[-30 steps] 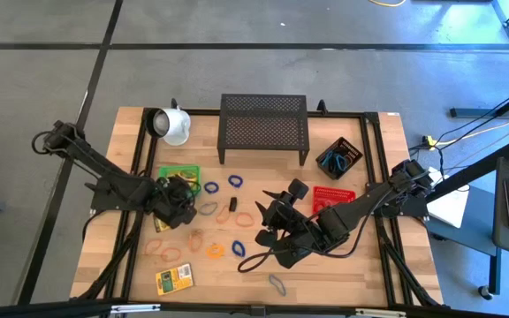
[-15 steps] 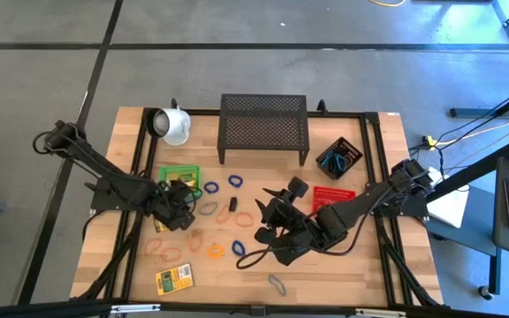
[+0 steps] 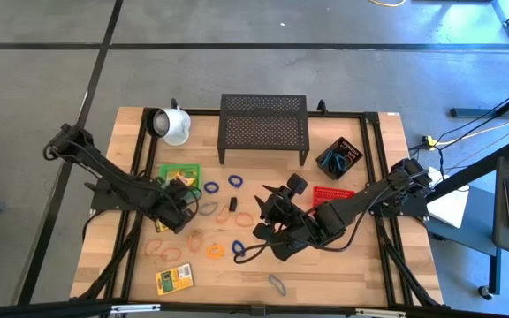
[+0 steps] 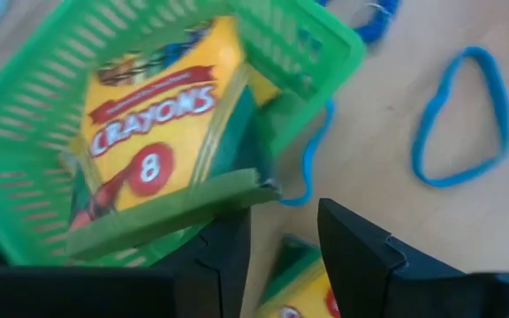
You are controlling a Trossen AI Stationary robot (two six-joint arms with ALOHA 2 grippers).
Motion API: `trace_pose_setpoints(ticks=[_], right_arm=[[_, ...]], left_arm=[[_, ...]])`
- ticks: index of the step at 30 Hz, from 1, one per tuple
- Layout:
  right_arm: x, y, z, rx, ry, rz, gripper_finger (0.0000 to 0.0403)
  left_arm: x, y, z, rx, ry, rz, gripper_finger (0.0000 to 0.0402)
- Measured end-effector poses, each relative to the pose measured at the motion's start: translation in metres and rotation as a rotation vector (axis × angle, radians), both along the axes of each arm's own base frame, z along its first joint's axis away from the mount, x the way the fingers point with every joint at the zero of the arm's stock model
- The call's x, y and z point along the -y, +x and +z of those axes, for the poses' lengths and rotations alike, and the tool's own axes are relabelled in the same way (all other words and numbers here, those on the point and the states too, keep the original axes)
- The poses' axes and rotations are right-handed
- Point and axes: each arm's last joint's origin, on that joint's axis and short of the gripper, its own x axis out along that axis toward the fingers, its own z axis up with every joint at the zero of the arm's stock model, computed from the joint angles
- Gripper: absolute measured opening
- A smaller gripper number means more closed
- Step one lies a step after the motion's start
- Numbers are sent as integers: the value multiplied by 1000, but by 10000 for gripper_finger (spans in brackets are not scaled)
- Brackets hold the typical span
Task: Pick & Place Office Desk Supplies
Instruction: Put the pack of crayons into the green bin, then put the blue rubber band into the black bin
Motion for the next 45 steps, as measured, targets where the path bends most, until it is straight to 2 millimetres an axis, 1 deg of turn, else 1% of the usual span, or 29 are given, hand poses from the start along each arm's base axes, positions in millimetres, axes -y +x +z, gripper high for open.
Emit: trace_pose_setpoints(ticks=[8, 13, 17, 20, 24, 27, 31, 35, 39, 42, 45], right_arm=[[0, 0, 0, 1, 1, -1, 167], [0, 0, 0, 1, 1, -1, 167], [0, 0, 0, 1, 1, -1, 167], [0, 0, 0, 1, 1, -1, 167], [0, 0, 0, 2, 1, -1, 167], [0, 0, 0, 1, 1, -1, 167], [0, 0, 0, 2, 1, -1, 167], [0, 0, 0, 2, 1, -1, 167], [0, 0, 0, 2, 1, -1, 167], [0, 0, 0, 1, 1, -1, 167], [0, 0, 0, 1, 1, -1, 167]], left_arm=[[-2, -1, 0, -4, 36, 4, 127], [-4, -3, 1, -7, 95, 3, 127], [-4, -4, 1, -12, 97, 3, 127], [-4, -4, 0, -21, 69, 4, 127], [1, -2, -1, -35, -26, -2, 127], [8, 0, -1, -15, -61, -71, 127], [15, 4, 0, 26, -37, -186, 127], [21, 5, 0, 27, -51, -275, 127], [28, 2, 0, 9, -72, -353, 127], [32, -1, -2, 12, -14, -396, 127], [36, -1, -6, 36, 103, -409, 127]])
